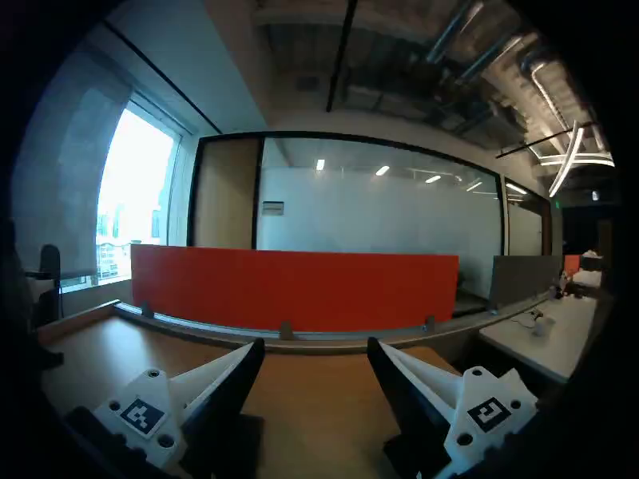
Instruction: Fold towel
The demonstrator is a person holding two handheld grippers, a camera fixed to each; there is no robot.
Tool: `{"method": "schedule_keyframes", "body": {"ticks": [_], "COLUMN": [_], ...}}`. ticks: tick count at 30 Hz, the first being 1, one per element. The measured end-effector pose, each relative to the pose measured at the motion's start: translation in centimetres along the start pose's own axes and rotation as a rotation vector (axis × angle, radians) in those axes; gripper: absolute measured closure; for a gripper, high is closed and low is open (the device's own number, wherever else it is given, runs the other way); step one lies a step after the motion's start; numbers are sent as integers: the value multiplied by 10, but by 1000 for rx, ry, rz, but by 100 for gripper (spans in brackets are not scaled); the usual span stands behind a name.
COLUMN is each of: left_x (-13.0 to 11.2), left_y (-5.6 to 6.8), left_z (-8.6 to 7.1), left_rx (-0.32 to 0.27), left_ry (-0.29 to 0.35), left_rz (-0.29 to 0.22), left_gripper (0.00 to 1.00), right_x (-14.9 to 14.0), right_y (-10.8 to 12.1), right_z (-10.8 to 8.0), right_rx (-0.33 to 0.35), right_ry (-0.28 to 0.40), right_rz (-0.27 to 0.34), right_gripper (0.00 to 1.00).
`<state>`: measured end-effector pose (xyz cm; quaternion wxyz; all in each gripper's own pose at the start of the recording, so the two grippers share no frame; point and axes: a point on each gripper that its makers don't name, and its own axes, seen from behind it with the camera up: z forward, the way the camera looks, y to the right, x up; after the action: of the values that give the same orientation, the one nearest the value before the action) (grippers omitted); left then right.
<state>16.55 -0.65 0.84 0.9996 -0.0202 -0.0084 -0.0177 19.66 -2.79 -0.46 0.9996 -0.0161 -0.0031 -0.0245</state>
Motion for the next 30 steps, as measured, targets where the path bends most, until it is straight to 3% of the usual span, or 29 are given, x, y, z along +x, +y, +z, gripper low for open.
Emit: {"method": "schedule_keyframes", "body": {"ticks": [9,24,30], "left_x": [4,-6,-19], "left_y": [4,23,39], "left_z": [-3,-14,-21], "left_rx": [-31,-142,-217], "left_ry": [-37,-126,-176], "left_rz": [2,50,77], "left_gripper": [0,0,0], "right_x": [5,-7,-18], "right_y": [-12,-26,-34], "right_z": [-2,-7,-13], "right_rx": [51,162,241], "right_ry": [-38,-130,-179], "right_rz": [-38,-105,-148], "right_gripper": [1,1,0]}}
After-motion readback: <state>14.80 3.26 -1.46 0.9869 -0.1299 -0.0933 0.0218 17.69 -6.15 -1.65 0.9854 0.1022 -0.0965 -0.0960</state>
